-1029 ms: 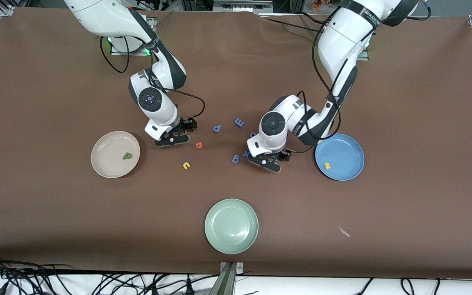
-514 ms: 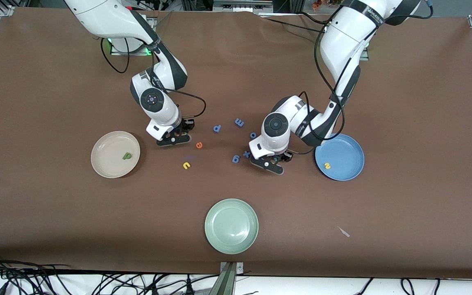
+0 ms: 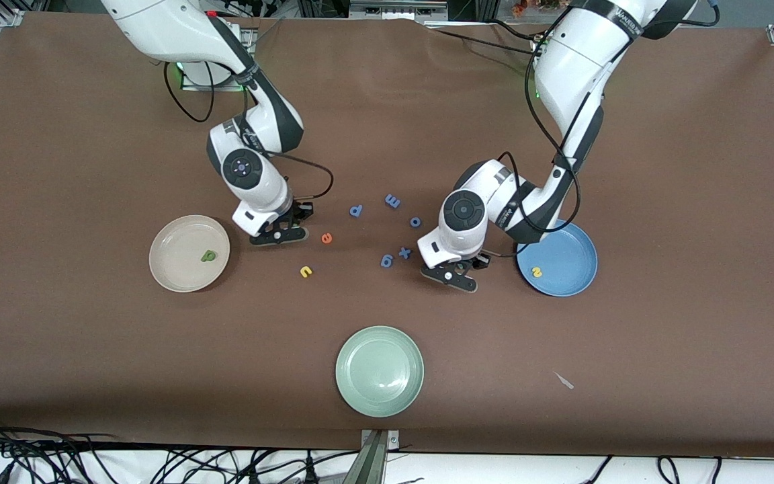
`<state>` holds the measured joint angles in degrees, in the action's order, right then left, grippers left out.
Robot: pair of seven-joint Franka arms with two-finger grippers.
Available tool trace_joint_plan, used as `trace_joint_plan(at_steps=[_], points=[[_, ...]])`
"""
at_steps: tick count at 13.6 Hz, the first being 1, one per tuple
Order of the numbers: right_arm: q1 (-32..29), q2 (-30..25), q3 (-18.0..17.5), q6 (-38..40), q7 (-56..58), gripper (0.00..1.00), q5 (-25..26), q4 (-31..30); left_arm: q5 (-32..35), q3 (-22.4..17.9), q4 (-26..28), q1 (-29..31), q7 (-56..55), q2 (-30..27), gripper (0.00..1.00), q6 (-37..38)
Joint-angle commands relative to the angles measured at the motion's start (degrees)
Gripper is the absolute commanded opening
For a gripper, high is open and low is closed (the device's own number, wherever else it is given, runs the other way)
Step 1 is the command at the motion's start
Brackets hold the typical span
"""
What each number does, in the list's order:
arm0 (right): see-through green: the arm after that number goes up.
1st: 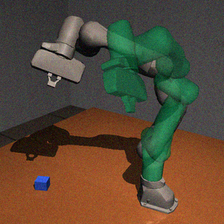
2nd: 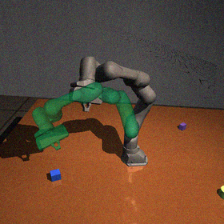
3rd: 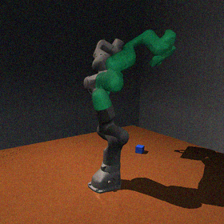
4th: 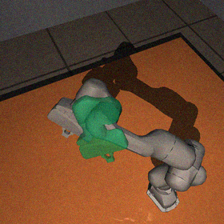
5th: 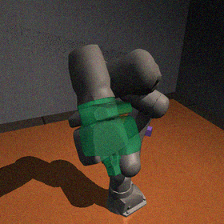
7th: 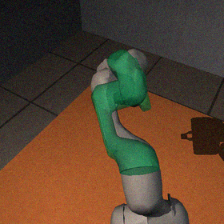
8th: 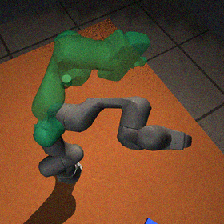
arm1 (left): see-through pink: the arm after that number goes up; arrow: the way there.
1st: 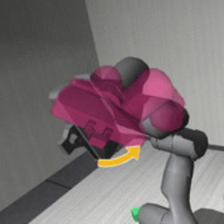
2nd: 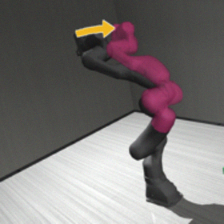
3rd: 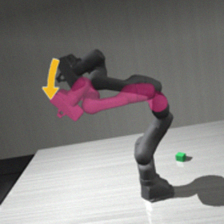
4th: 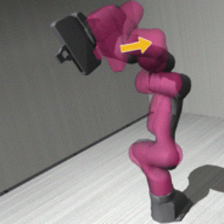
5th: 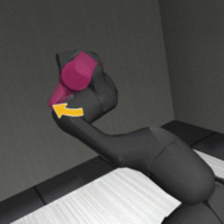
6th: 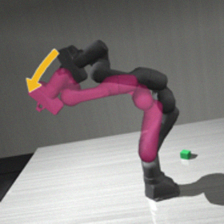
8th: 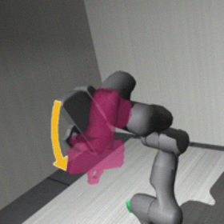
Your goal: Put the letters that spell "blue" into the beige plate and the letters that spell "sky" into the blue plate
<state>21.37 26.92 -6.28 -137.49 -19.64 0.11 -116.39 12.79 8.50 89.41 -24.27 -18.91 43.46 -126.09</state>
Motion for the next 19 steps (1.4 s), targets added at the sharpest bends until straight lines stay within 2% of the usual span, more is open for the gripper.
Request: trace_joint_plan(at_steps=[1, 3, 5, 8, 9, 10, 11, 12, 16, 17, 19], points=[[-0.5, -1.3, 4.5, 9.8, 4.8, 0.0, 0.6, 6.0, 1.4, 0.2, 0.2, 2.0, 0.5, -4.9, 0.39, 6.7], [-1.8, -1.1, 8.4, 12.2, 11.0, 0.0, 0.1, 8.4, 1.5, 0.1, 0.8, 3.2, 0.5, -6.9, 0.4, 12.8], [-4.8, -0.7, 8.5, 12.5, 13.0, 0.0, 0.1, 9.0, 3.4, -1.4, 0.9, 4.2, 0.8, -8.0, 0.4, 17.6], [-9.6, 1.3, 8.7, 12.0, 13.3, 0.0, 0.3, 10.8, 8.0, -1.3, 1.7, 7.8, 4.6, -9.1, 0.4, 20.4], [-10.6, 1.8, 8.7, 12.0, 14.1, 0.22, 0.3, 11.0, 7.7, -1.2, 1.8, 9.5, 6.5, -9.2, 0.4, 21.0], [-10.7, 1.8, 8.7, 11.9, 14.4, 0.72, 0.2, 11.0, 7.2, -1.0, 2.4, 10.8, 8.4, -9.2, 0.44, 21.0], [-10.7, 1.8, 8.7, 11.9, 14.2, 1.0, 0.0, 11.2, 6.7, -0.9, 2.5, 12.3, 10.6, -9.2, 0.73, 21.0], [-10.3, 1.8, 8.6, 12.3, 13.6, 1.0, 0.0, 12.1, 4.6, -0.9, 2.5, 12.7, 10.9, -9.2, 1.0, 21.0], [-9.1, 3.5, 6.7, 12.6, 9.6, 1.0, -1.7, 16.6, -6.3, -0.3, 2.4, 12.3, 7.8, -9.6, 1.0, 21.1], [-8.6, 4.5, 6.0, 12.6, 8.2, 1.0, -2.2, 17.9, -9.0, 0.5, 2.4, 12.2, 2.8, -9.6, 1.0, 21.0], [-7.4, 6.6, 4.1, 12.6, 3.9, 1.0, -3.3, 20.8, -9.4, 3.1, 2.3, 11.9, -6.0, -9.3, 1.0, 20.3]])
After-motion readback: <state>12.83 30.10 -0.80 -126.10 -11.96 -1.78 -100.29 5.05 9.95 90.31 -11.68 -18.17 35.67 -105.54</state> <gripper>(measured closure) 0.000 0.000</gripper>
